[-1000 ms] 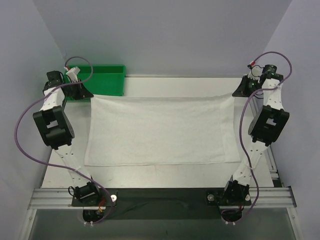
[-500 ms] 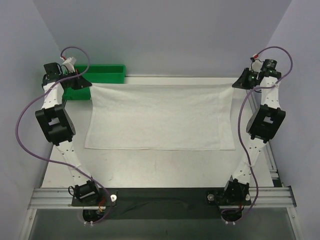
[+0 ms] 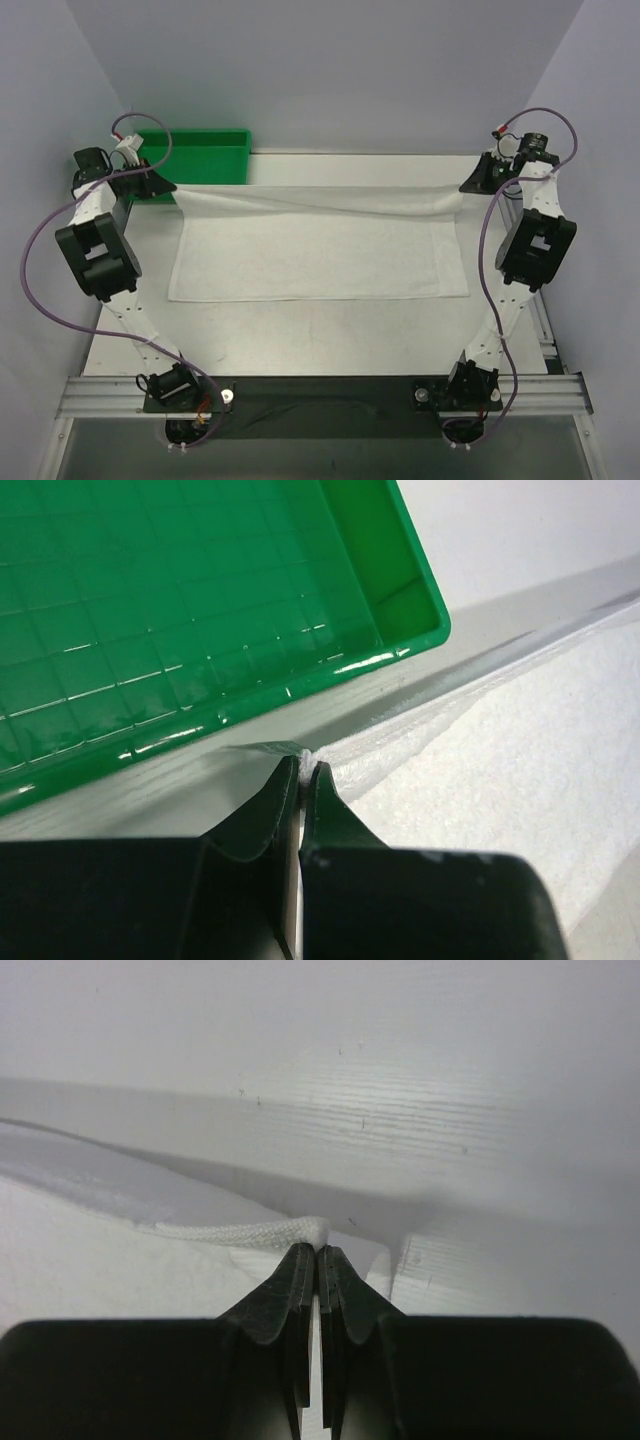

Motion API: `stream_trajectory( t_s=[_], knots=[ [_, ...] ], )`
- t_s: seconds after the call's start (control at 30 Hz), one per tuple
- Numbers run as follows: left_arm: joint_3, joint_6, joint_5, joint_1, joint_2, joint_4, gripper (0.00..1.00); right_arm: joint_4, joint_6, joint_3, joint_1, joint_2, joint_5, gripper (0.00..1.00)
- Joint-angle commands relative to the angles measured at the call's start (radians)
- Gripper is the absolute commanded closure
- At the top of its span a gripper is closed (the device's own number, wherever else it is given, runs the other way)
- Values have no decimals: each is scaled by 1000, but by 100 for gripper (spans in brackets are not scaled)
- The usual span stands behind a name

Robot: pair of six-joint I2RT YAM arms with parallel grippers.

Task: Roll the towels
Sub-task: Fold the towel

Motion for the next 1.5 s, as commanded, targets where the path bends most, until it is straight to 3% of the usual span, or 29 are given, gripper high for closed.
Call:
stream_trajectory(
  t_s=[0.0,0.13,0.5,0.83,1.2,1.47],
  knots=[
    [11,148,-22,43,-103,-87,100,-49,-85,-19,-43,-114,8,100],
    [15,255,-85,48,-101,-292,100,-130,-148,-37,-57,-132,41,100],
    [-84,404,-230,56,-121,-480,100,-282,-286,-143,-60,-164,153,100],
    [-135,367,-295,45,-61,-484,100,-302,-278,-203,-16,-85,267,100],
    [-117,272,-456,-41,18,-432,100,-316,-231,-89,61,55,442,100],
    [-11,188,-520,-104,95,-400,100,-327,-215,120,130,165,594,100]
  ],
)
